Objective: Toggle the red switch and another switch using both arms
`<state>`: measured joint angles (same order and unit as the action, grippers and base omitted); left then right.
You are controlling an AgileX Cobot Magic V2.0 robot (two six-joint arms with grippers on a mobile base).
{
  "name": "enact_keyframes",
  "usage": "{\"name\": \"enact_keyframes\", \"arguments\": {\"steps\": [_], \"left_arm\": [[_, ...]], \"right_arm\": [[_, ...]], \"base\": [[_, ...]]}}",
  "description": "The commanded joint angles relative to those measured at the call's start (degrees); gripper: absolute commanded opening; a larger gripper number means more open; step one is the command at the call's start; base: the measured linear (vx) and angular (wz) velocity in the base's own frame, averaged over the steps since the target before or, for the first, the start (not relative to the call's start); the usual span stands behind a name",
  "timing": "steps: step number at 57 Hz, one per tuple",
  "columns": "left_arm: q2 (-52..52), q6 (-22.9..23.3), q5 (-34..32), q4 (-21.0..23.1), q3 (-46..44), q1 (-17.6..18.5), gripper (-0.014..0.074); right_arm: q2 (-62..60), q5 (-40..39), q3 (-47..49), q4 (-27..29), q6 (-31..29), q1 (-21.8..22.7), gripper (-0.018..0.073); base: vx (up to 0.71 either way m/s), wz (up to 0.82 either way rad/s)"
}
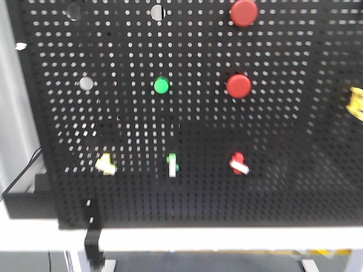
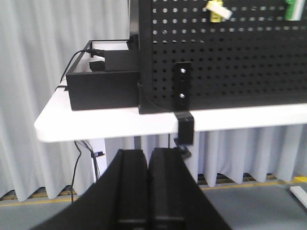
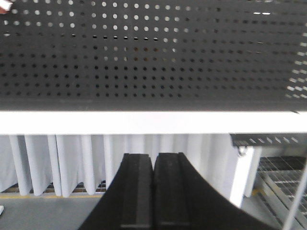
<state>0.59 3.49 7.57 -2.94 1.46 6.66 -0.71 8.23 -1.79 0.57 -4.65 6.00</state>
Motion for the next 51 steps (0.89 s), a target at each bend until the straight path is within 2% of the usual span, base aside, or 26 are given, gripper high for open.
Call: {"name": "enact_keyframes", "arguments": {"steps": [1, 23, 51], "left_arm": [[1.05, 0.07, -4.38, 0.09, 0.74, 0.04, 0.0003], [1.05, 0.07, -4.38, 0.09, 0.74, 0.04, 0.0003], [1.05, 0.07, -4.38, 0.09, 0.74, 0.04, 0.0003]], "right_arm": [[-0.54, -4.61, -0.3, -0.57, -0.25, 0.37, -0.0006], [-0.54, -4.61, -0.3, -0.57, -0.25, 0.37, -0.0006], [-0.54, -4.61, -0.3, -0.57, -0.25, 0.37, -0.0006]], "base": [[0.32, 0.04], [0.24, 0.07], [0.04, 0.0]]}}
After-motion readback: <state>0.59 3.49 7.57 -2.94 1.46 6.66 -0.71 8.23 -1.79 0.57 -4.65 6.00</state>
